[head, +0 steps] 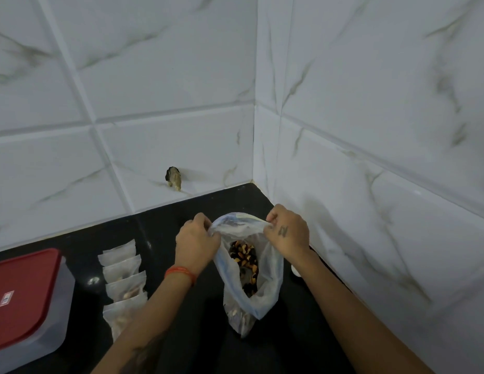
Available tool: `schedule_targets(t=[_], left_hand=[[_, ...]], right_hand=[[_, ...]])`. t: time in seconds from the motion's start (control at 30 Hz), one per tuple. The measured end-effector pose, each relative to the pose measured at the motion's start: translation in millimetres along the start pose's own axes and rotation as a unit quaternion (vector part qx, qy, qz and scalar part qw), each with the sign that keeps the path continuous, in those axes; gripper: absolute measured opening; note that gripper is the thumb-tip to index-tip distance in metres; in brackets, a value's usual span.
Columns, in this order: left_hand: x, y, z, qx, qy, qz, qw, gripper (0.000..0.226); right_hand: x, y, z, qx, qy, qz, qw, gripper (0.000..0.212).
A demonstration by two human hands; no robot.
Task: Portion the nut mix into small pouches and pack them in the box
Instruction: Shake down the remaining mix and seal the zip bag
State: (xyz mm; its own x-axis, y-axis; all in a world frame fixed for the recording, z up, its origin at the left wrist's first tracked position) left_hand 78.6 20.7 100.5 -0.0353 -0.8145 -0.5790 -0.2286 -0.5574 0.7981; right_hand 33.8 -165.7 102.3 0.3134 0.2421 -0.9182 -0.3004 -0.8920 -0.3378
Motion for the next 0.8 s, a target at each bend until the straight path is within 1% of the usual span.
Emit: schedule_targets(t=[0.03, 0.07, 0.1, 0.13, 0.17, 0.2, 0.23, 0.27, 0.3, 0.33, 0.37, 0.4, 0.43, 0.47, 0.5, 0.53, 0.57, 0.6, 0.63, 0.67, 0.7, 0.73, 0.77, 0.8], left_hand=[[-2, 0, 0, -0.076, -0.040, 0.090, 0.992, 0.019], [-5, 0, 2, -0.164, -0.087, 0.203, 0.961, 0.023], [-8, -1, 6, -0.240, -0.132, 0.293, 0.916, 0.026], [-11, -3, 10, -0.281, -0.170, 0.336, 0.883, 0.026], [-14, -5, 14, -0.296, -0.196, 0.352, 0.866, 0.024], [-15, -7, 18, -0.298, -0.213, 0.366, 0.856, 0.022], [-15, -8, 21, -0.293, -0.221, 0.378, 0.850, 0.019], [-14, -9, 24, -0.287, -0.215, 0.388, 0.849, 0.018], [-12, -8, 26, -0.280, -0.198, 0.394, 0.853, 0.016], [-9, -7, 28, -0.271, -0.173, 0.390, 0.863, 0.015], [-5, -6, 30, -0.257, -0.141, 0.373, 0.880, 0.013], [-2, -4, 30, -0.223, -0.101, 0.333, 0.911, 0.013], [1, -3, 31, -0.168, -0.058, 0.261, 0.949, 0.014], [3, -1, 31, -0.099, -0.021, 0.178, 0.979, 0.015], [5, -1, 32, -0.036, 0.003, 0.106, 0.994, 0.015], [6, 0, 33, 0.007, 0.013, 0.061, 0.998, 0.015], [8, 0, 34, 0.015, 0.004, 0.041, 0.999, 0.014], [8, 0, 35, -0.010, -0.020, 0.053, 0.998, 0.013], [7, 0, 36, -0.069, -0.052, 0.100, 0.991, 0.014], [5, 1, 40, -0.150, -0.093, 0.176, 0.969, 0.016], [2, 1, 44, -0.229, -0.143, 0.257, 0.928, 0.018], [-1, 2, 49, -0.282, -0.196, 0.315, 0.885, 0.020], [-5, 1, 53, -0.304, -0.242, 0.347, 0.853, 0.021], [-7, 0, 57, -0.309, -0.270, 0.368, 0.834, 0.023]], right_hand=[[0, 4, 0, 0.031, -0.048, -0.053, 0.997, 0.027], [-2, 9, 1, 0.076, -0.105, -0.131, 0.983, 0.036], [-4, 14, 5, 0.123, -0.161, -0.221, 0.954, 0.039], [-7, 20, 9, 0.164, -0.215, -0.306, 0.913, 0.037], [-9, 24, 14, 0.185, -0.265, -0.366, 0.873, 0.031], [-10, 28, 19, 0.180, -0.304, -0.400, 0.845, 0.025], [-10, 30, 24, 0.161, -0.329, -0.420, 0.830, 0.021], [-10, 31, 28, 0.141, -0.336, -0.435, 0.823, 0.018], [-8, 30, 31, 0.132, -0.325, -0.443, 0.825, 0.014], [-5, 27, 33, 0.129, -0.298, -0.438, 0.838, 0.010], [-3, 23, 34, 0.126, -0.257, -0.415, 0.863, 0.007], [0, 20, 35, 0.119, -0.206, -0.358, 0.903, 0.006], [1, 17, 34, 0.098, -0.143, -0.257, 0.951, 0.008], [1, 14, 35, 0.066, -0.078, -0.139, 0.985, 0.012], [1, 11, 36, 0.028, -0.024, -0.051, 0.998, 0.015], [2, 9, 37, -0.002, 0.009, -0.010, 1.000, 0.017], [3, 9, 38, -0.009, 0.005, -0.004, 1.000, 0.016], [5, 11, 38, 0.011, -0.027, -0.034, 0.999, 0.013], [5, 14, 38, 0.058, -0.080, -0.100, 0.990, 0.013], [4, 17, 40, 0.113, -0.151, -0.200, 0.961, 0.017], [2, 19, 43, 0.160, -0.224, -0.307, 0.911, 0.021], [0, 23, 45, 0.181, -0.284, -0.378, 0.862, 0.024], [-3, 26, 48, 0.177, -0.326, -0.421, 0.827, 0.024], [-5, 29, 52, 0.165, -0.350, -0.448, 0.806, 0.022]])
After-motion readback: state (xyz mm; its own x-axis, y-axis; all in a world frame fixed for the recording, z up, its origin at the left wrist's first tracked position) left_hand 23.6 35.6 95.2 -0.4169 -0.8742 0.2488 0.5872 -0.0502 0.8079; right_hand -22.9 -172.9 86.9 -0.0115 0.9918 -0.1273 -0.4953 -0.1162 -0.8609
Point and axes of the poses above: each hand's wrist, its own z-axis away from the middle knuckle, its own x-axis out of the palm, y = z × x, the point moved 1 cm from there along -z, towards the middle knuckle, and after that the axes turned 14 degrees about z, right-handed, at the moved point
